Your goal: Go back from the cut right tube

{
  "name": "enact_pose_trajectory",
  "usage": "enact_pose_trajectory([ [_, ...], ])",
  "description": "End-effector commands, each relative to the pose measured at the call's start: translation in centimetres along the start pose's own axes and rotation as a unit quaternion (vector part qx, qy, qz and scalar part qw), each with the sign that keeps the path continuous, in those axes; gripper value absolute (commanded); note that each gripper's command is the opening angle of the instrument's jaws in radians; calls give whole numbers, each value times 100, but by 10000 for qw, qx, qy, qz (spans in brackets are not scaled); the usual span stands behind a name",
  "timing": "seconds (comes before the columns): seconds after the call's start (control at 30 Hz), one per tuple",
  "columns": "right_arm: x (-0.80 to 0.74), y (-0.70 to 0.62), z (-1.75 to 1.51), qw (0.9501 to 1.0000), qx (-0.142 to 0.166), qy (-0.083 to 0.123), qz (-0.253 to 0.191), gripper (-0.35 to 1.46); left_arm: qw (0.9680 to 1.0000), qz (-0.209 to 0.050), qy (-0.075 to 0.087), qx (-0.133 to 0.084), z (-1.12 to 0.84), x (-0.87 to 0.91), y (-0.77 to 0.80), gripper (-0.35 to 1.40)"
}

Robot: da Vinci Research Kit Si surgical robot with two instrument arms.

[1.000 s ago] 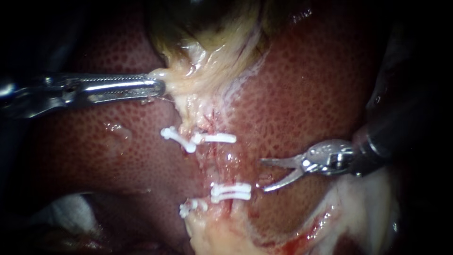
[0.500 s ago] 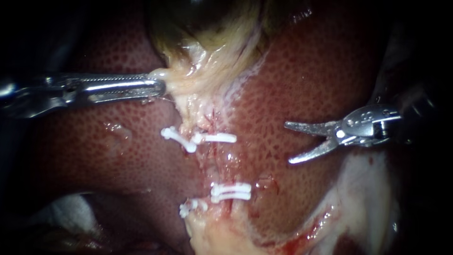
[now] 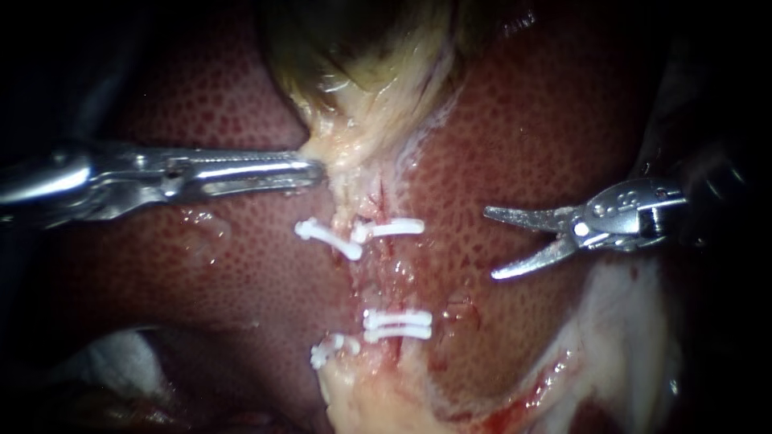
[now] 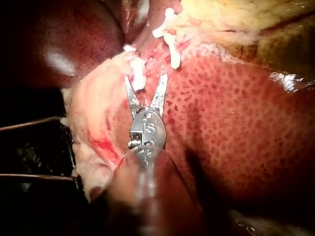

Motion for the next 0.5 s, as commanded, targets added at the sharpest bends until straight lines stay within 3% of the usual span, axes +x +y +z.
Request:
enact_pose_trajectory([
  [0.03,0,0,0,10000,1,0,0,144,10000,-38,-44,-22,6,-3,1,-35],
  [0.17,0,0,1,10000,0,0,0,144,10000,-15,-83,-52,20,-8,5,-35],
  [0.5,1,0,2,10000,-3,0,2,143,9999,-14,-83,-64,22,-8,5,-35],
])
